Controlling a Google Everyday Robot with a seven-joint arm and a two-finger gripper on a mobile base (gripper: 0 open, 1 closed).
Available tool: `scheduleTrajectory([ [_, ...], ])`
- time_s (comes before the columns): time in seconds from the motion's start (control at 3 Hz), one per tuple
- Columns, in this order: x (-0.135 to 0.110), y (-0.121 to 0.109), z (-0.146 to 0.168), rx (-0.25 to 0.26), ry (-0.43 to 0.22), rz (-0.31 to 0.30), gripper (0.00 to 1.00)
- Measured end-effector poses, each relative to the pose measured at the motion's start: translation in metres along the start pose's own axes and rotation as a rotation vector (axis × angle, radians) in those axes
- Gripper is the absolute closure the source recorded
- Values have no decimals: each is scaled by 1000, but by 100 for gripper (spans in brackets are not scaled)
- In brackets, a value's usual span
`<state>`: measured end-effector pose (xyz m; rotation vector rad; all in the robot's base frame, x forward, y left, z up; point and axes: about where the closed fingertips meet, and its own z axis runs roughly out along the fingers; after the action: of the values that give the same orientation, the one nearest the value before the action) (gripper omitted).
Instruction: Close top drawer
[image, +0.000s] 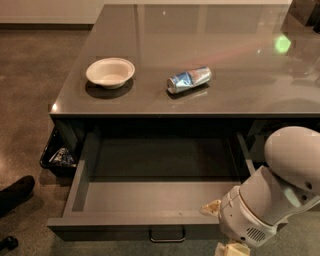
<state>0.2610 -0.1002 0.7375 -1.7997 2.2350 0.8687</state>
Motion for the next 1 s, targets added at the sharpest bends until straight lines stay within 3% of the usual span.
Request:
scheduleTrajectory([
  [0.67,10,3,12,-29,-1,14,0],
  [1.0,26,19,32,-56,-21,38,0],
])
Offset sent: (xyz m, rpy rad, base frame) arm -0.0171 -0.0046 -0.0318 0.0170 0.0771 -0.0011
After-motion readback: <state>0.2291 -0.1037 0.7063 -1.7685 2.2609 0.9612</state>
